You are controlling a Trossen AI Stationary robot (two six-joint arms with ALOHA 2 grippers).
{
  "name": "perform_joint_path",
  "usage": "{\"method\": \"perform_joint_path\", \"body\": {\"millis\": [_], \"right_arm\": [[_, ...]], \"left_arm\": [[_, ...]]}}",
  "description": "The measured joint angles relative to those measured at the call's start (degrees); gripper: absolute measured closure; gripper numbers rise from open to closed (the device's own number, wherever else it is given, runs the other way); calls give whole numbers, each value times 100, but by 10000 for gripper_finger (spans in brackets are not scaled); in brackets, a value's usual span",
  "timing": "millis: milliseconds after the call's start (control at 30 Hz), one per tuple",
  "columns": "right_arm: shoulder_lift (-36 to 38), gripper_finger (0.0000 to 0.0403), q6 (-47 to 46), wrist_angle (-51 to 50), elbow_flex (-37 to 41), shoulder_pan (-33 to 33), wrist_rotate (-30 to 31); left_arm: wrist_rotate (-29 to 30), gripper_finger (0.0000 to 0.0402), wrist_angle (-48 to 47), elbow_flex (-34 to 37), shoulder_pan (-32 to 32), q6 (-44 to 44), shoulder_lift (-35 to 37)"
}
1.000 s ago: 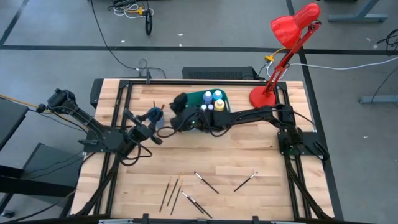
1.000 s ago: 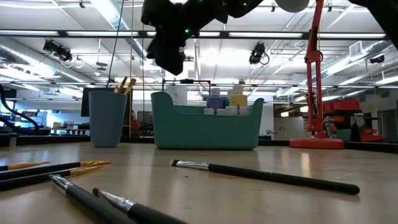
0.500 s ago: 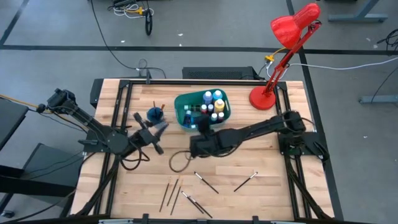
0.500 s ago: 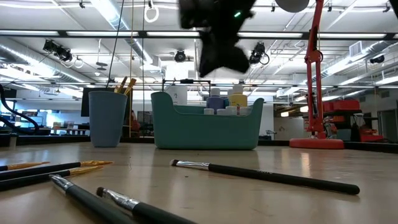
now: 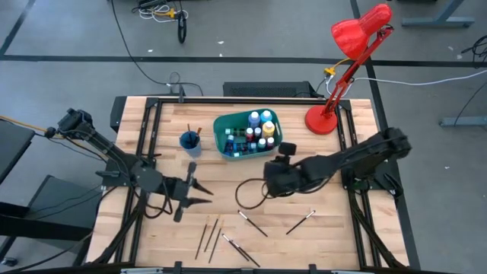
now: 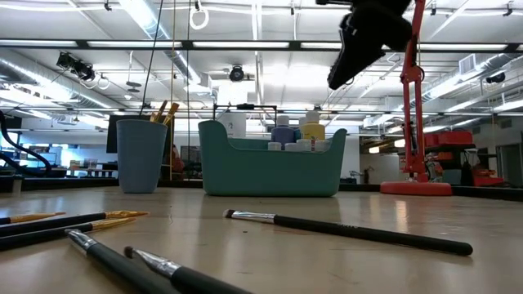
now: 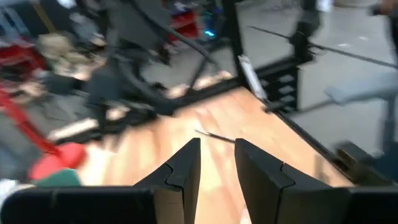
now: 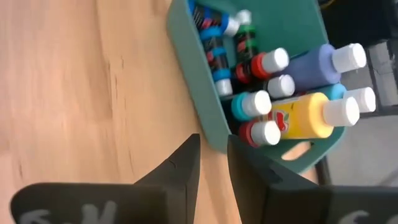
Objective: Pick & Place Paint Supplies
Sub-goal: Put the silver paint brush into the blue cup
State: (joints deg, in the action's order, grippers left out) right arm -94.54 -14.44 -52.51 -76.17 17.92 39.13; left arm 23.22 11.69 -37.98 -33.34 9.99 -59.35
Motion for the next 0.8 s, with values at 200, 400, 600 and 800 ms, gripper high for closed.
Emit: {"method": "perform_joint_path", "body": {"millis": [200,400,600,800], "right_arm": [[1181,319,369,2243,1737,-59,335],[2106,319,1536,4681,3026,-412,317],[2469,319,2239,6720,3733,-711,-513],[2462,319,2252,7335,3938,-764,-542]], "left_arm": [[-223,291,-40,-2,2,-20,-349],[-328,291,42,-4,35,-309,-1079],[-332,291,428,-87,251,-619,-1792],[-784,291,556,-333,542,-874,-2307]]}}
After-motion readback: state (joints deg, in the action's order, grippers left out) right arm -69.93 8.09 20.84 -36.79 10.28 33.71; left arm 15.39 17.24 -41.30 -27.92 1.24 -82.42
